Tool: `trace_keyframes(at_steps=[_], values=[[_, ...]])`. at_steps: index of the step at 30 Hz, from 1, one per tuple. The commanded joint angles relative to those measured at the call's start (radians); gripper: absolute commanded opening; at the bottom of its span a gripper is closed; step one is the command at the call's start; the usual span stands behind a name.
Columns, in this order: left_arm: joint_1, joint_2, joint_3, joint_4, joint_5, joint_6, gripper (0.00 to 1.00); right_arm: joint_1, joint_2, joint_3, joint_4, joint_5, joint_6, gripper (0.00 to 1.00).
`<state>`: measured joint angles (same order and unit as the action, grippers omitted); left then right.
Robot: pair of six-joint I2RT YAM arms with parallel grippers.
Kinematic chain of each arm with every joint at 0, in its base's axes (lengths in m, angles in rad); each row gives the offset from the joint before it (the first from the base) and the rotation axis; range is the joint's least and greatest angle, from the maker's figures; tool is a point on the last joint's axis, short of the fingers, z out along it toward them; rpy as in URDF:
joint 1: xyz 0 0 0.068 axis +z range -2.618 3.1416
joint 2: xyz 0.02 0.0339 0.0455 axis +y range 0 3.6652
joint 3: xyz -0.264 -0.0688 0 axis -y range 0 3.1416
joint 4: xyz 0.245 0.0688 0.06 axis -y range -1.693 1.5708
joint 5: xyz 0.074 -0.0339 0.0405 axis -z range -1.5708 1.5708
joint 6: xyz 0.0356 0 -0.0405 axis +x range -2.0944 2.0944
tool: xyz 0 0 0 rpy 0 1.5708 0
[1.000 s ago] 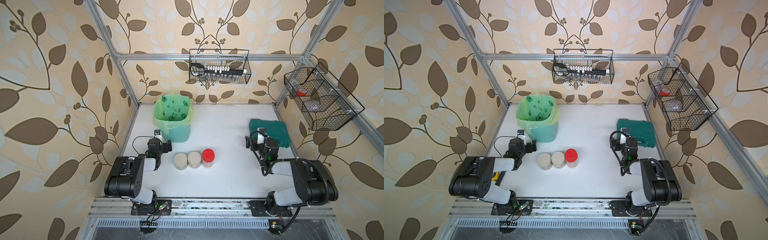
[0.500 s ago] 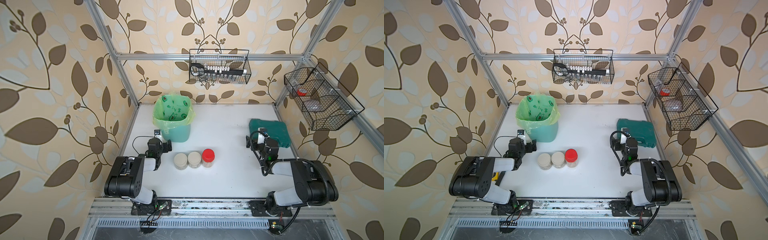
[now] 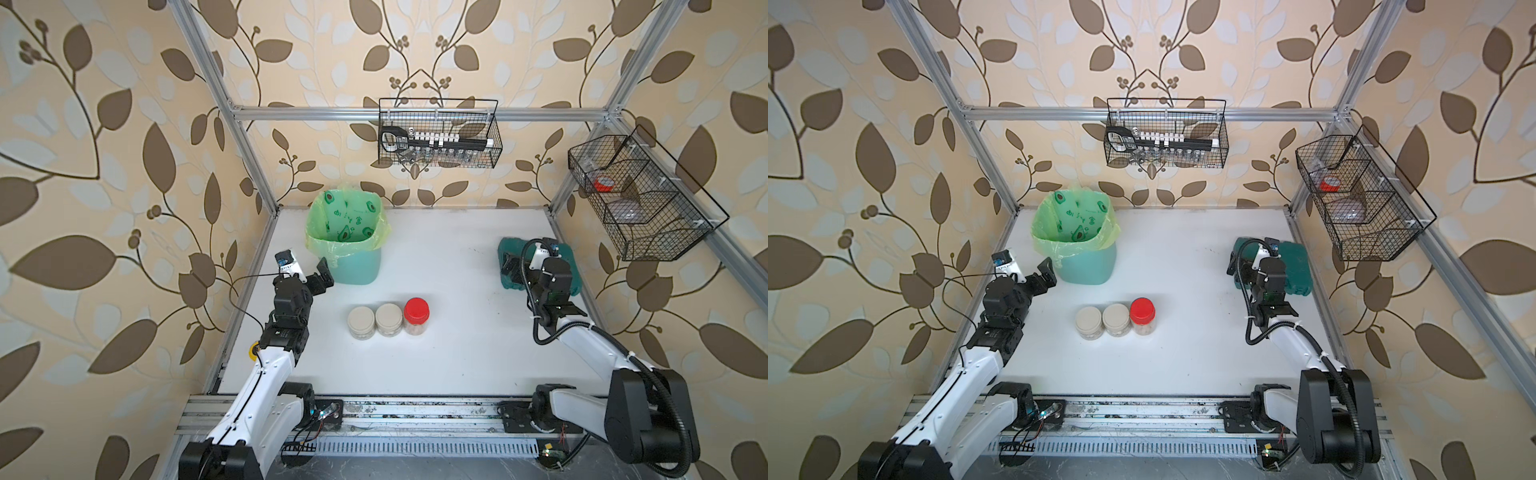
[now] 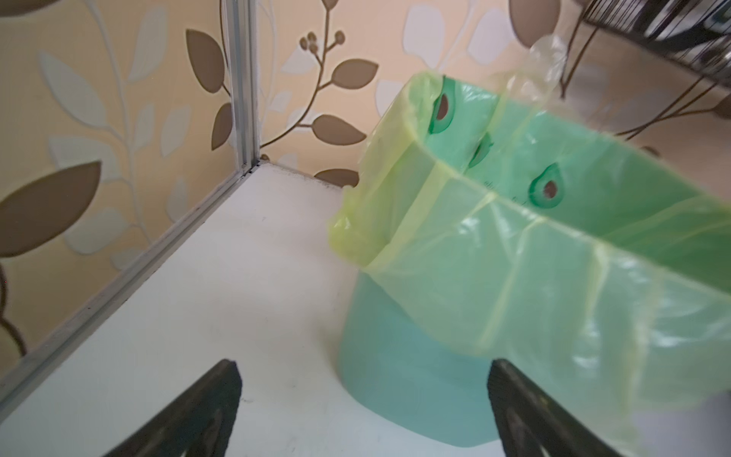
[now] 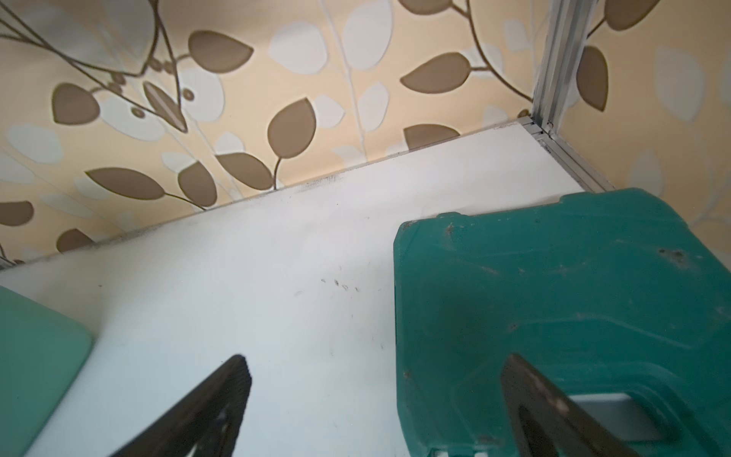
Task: Empty moldy peanuts from jars
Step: Move the trash bin to the center of the board.
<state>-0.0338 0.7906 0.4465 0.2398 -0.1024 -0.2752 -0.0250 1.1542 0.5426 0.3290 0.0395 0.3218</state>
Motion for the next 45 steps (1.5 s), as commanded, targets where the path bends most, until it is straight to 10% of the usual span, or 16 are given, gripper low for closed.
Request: trace_keyframes(at_steps=[1,6,12,23,30,45], values=[[-0.008,-0.034,0.035,-0.090,0.201,-0.113,0.99,-0.008,-0.078,0.005,-0.100,-0.073,0.099,0.85],[-0.036,-0.059,0.151,-0.203,0.335,-0.126,0.99,-0.004,-0.187,-0.020,-0.064,-0.247,0.088,0.82],[-0.201,-0.133,0.300,-0.358,0.081,-0.099,0.93,0.042,-0.199,0.007,-0.075,-0.318,0.070,0.78],[-0.182,0.336,0.876,-0.813,-0.162,-0.037,0.91,0.173,-0.124,0.069,-0.123,-0.270,0.021,0.75],[0.041,0.452,0.982,-0.839,0.045,-0.036,0.72,0.213,-0.089,0.083,-0.134,-0.221,0.003,0.73],[0.069,0.611,0.950,-0.779,0.188,-0.053,0.59,0.284,-0.068,0.121,-0.179,-0.173,-0.035,0.68]])
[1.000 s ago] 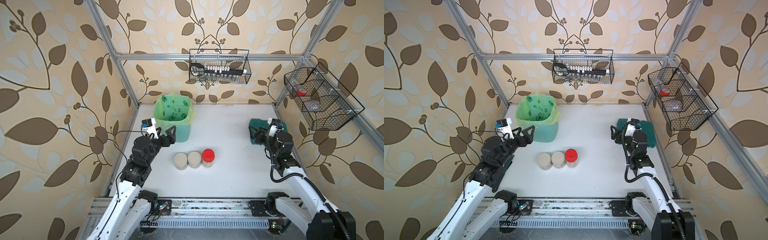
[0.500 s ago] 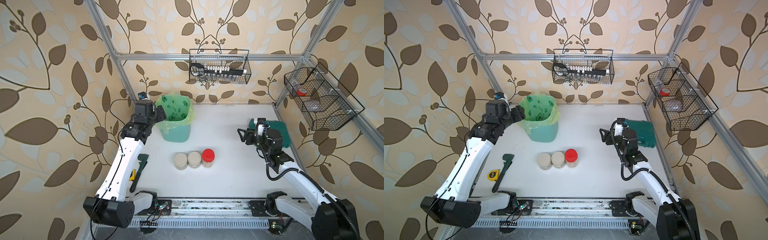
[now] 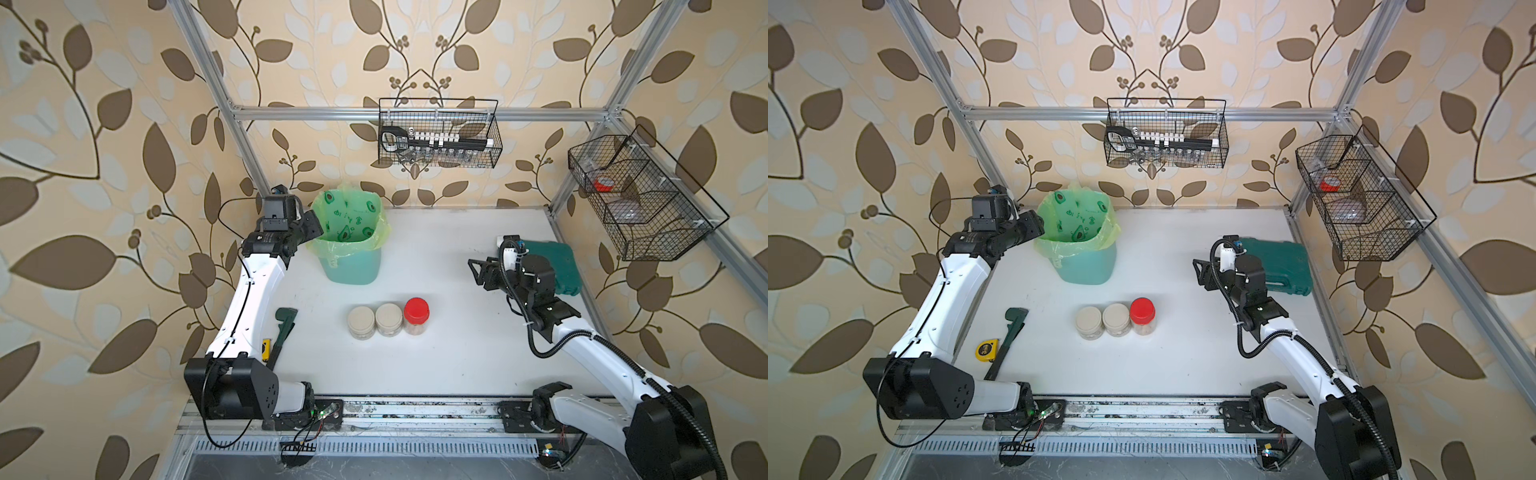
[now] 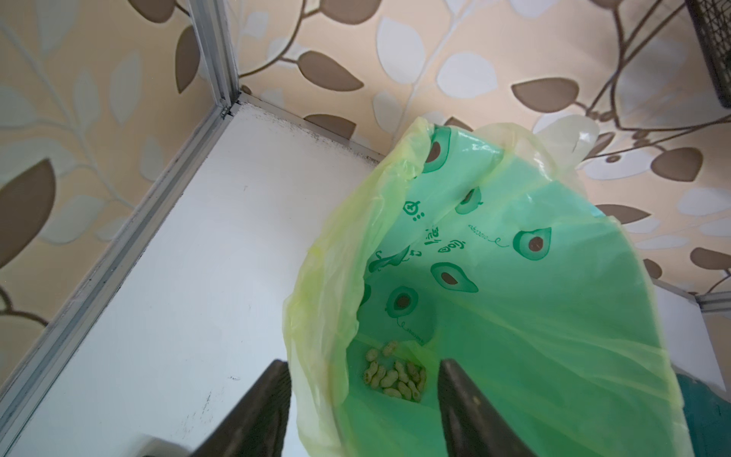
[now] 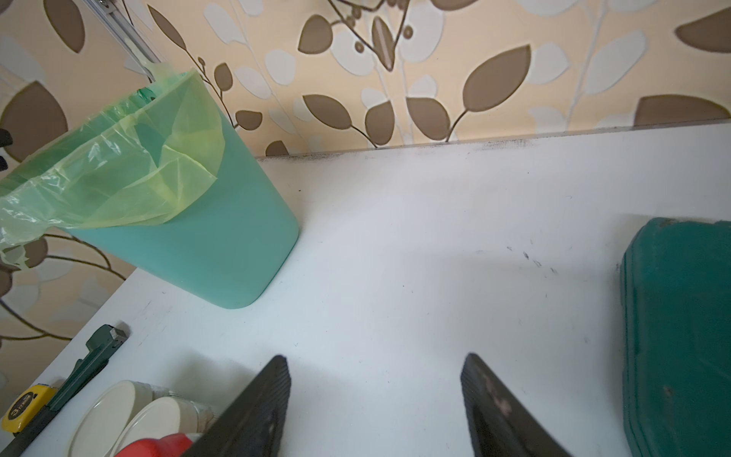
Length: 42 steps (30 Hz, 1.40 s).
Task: Empty moldy peanuts from jars
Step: Move the trash bin to the center of the board.
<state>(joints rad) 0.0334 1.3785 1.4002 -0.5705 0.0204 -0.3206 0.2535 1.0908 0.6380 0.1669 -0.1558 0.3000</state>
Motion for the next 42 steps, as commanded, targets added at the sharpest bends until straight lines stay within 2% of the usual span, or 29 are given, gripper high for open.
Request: trace_keyframes(at_steps=[1,8,19,31,33,38,42], values=[[0.002,0.031,-0.003,0.032,0.069,-0.008,0.58,0.006,-0.008,0.024,-0.017,0.024,-0.014,0.68],[0.001,0.056,0.004,0.028,0.072,-0.011,0.41,0.005,-0.015,0.023,-0.017,0.027,-0.012,0.68],[-0.029,0.122,0.004,0.050,0.145,-0.029,0.42,0.005,-0.014,0.021,-0.015,0.028,-0.012,0.68],[-0.178,0.181,0.045,0.047,0.144,-0.038,0.48,0.006,-0.026,0.017,-0.021,0.041,-0.016,0.68],[-0.206,0.186,0.054,0.042,0.138,-0.049,0.51,0.005,-0.027,0.017,-0.021,0.039,-0.015,0.68],[-0.260,0.166,0.011,0.060,0.153,-0.087,0.70,0.007,-0.028,0.029,-0.020,-0.017,0.003,0.68],[-0.290,0.123,-0.035,0.104,0.206,-0.116,0.82,0.037,-0.013,0.053,-0.021,-0.092,0.004,0.76]])
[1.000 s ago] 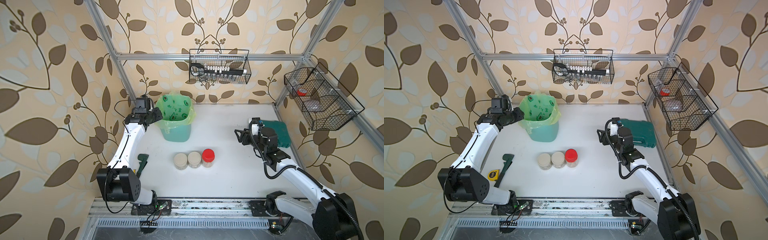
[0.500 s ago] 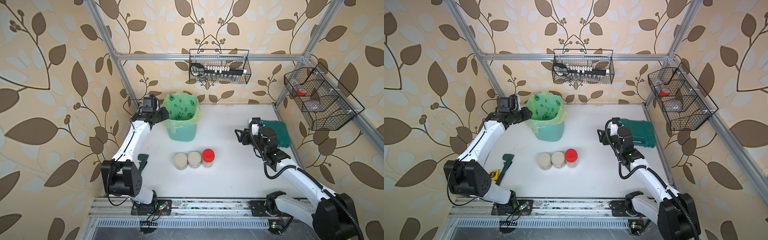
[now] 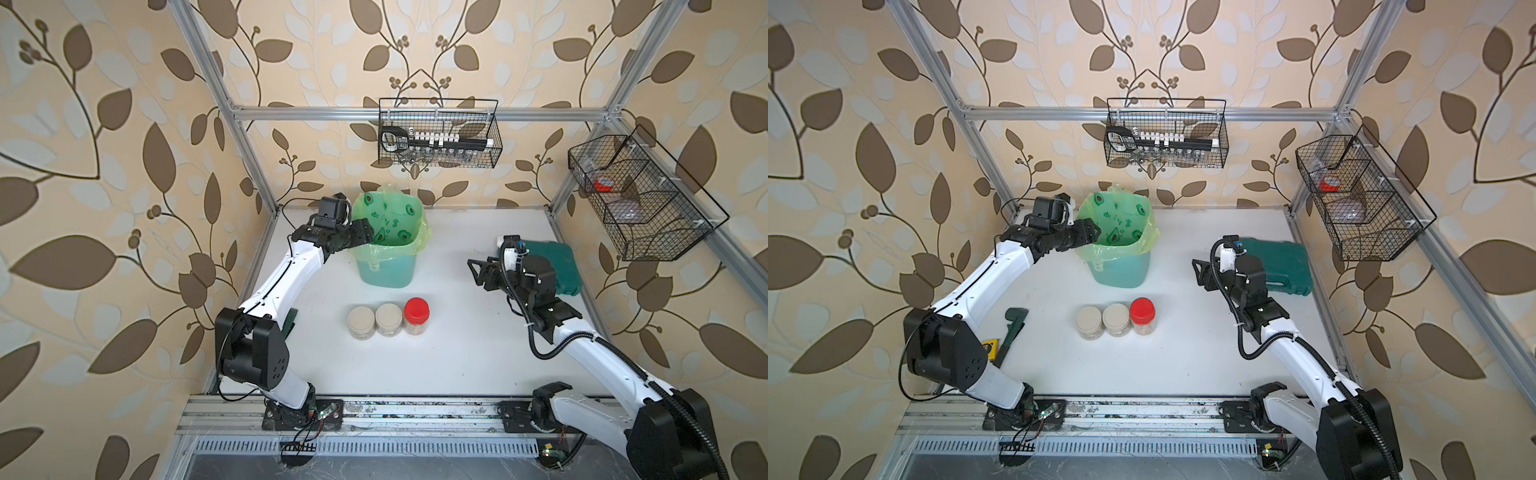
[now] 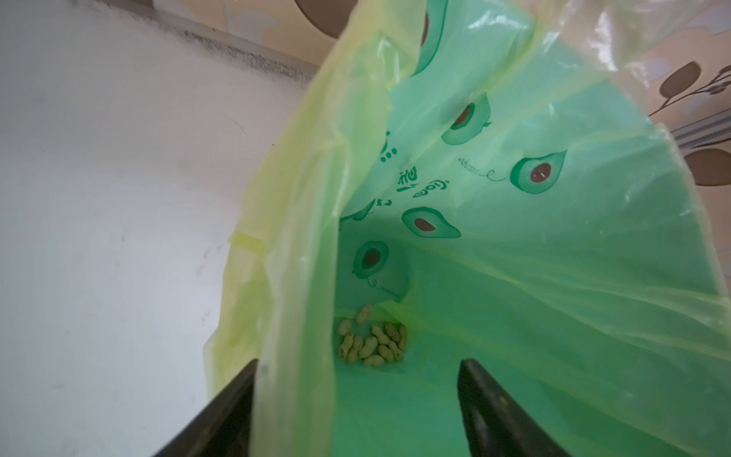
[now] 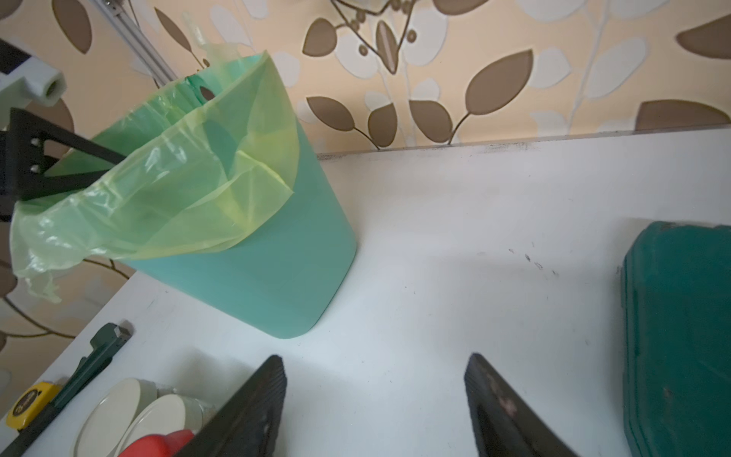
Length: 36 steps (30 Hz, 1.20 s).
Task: Empty moldy peanuts from jars
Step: Move the trash bin to the center of the board.
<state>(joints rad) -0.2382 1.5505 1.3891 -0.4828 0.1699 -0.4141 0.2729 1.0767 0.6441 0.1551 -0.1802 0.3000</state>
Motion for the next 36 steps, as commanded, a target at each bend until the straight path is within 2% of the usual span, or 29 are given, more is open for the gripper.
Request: trace_keyframes(at_steps=[1,5,9,16,23,36], values=[[-0.029,-0.057,-0.025,0.019,0.064,-0.026,0.83,0.029,0.009,0.059,-0.017,-0.082,0.004,0.77],[-0.074,-0.073,-0.028,0.064,0.103,-0.044,0.86,0.065,0.017,0.081,-0.033,-0.108,0.002,0.76],[-0.105,-0.020,0.001,0.075,0.123,-0.052,0.86,0.079,0.004,0.091,-0.048,-0.118,0.004,0.77],[-0.131,0.036,0.033,0.112,0.133,-0.069,0.88,0.107,-0.033,0.117,-0.112,-0.131,-0.023,0.77],[-0.152,0.097,0.080,0.117,0.151,-0.074,0.88,0.116,0.011,0.133,-0.136,-0.126,-0.038,0.77],[-0.229,0.110,0.121,0.117,0.151,-0.073,0.92,0.122,0.154,0.151,-0.128,0.027,-0.010,0.77]])
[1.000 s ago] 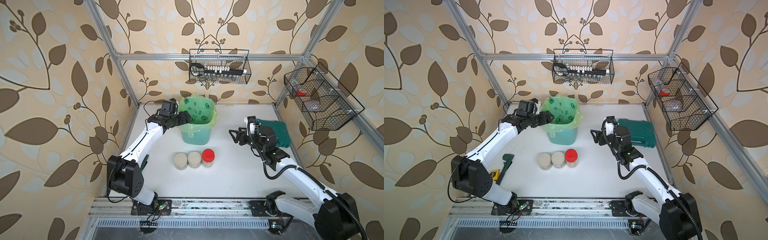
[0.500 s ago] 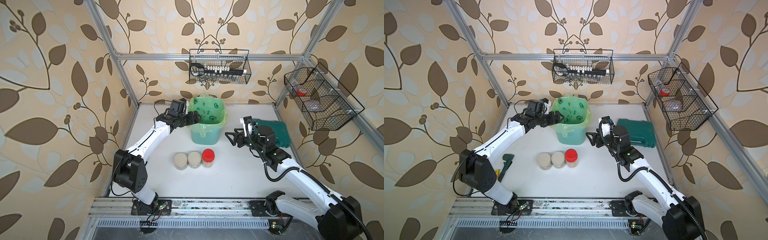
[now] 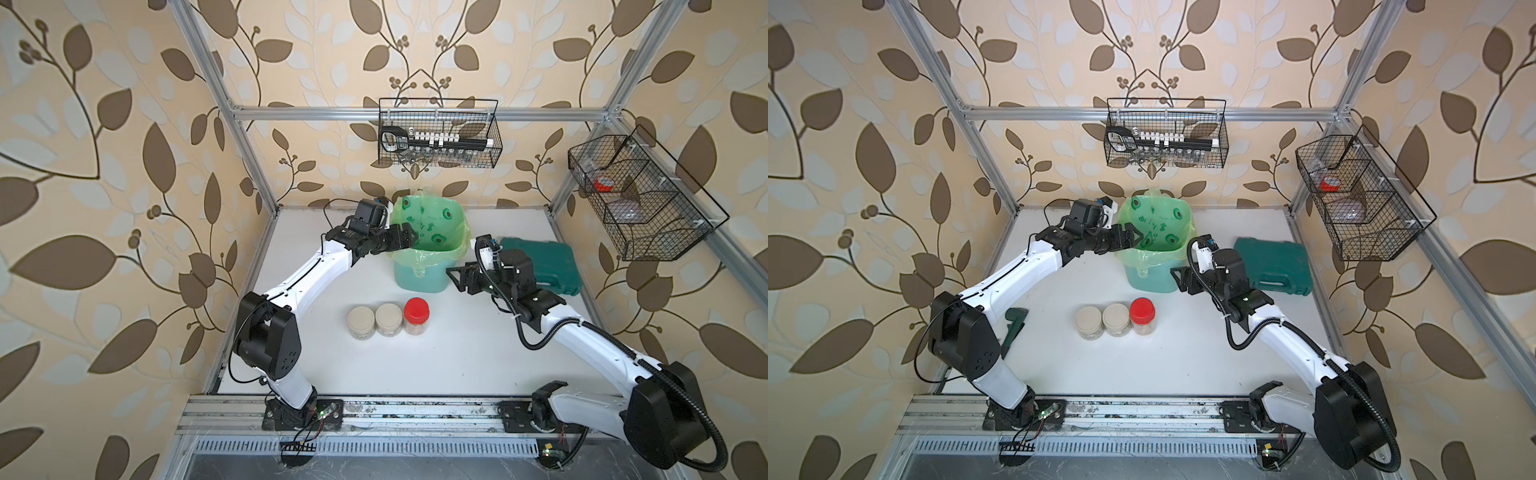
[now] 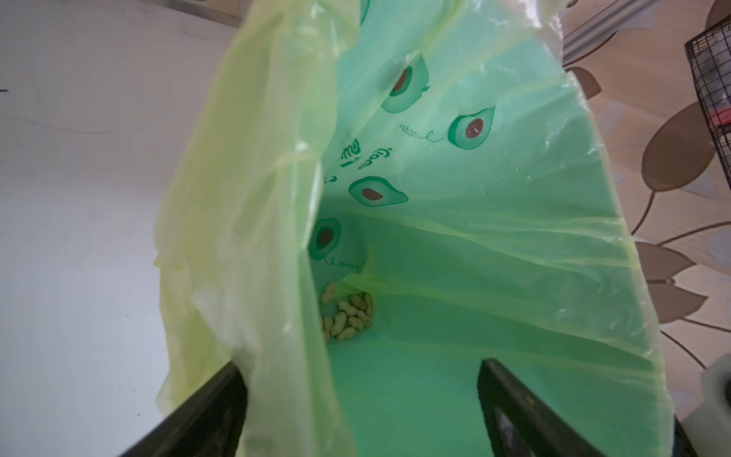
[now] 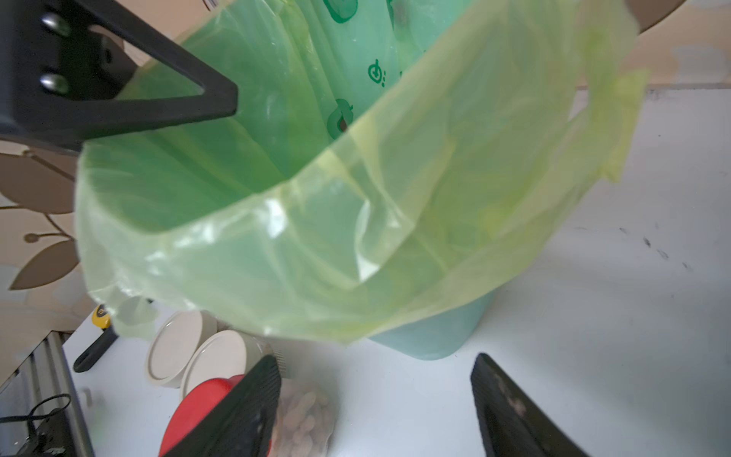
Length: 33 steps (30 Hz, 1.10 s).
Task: Empty moldy peanuts from jars
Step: Move the trash bin to the center of the board.
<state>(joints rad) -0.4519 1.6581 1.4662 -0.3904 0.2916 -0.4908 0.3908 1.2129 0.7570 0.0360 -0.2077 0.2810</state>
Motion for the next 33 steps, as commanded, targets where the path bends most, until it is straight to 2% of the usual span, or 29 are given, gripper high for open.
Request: trace_keyframes(at_steps=[1,8,12,21,33], values=[[-0.020,0.007,0.049,0.023,0.025,0.007,0.93,0.004,0.024,0.039,-0.002,0.066,0.012,0.77],[-0.028,0.044,0.097,0.009,0.006,0.020,0.97,0.003,0.065,0.061,0.012,0.123,0.016,0.77],[-0.028,0.101,0.202,-0.059,0.007,0.047,0.99,0.000,0.078,0.063,0.028,0.138,0.020,0.77],[-0.029,0.124,0.283,-0.117,-0.053,0.090,0.99,-0.026,0.087,0.064,0.051,0.119,0.023,0.77],[-0.030,-0.065,0.165,-0.137,-0.187,0.137,0.99,-0.052,0.068,0.059,0.013,0.085,0.021,0.77]])
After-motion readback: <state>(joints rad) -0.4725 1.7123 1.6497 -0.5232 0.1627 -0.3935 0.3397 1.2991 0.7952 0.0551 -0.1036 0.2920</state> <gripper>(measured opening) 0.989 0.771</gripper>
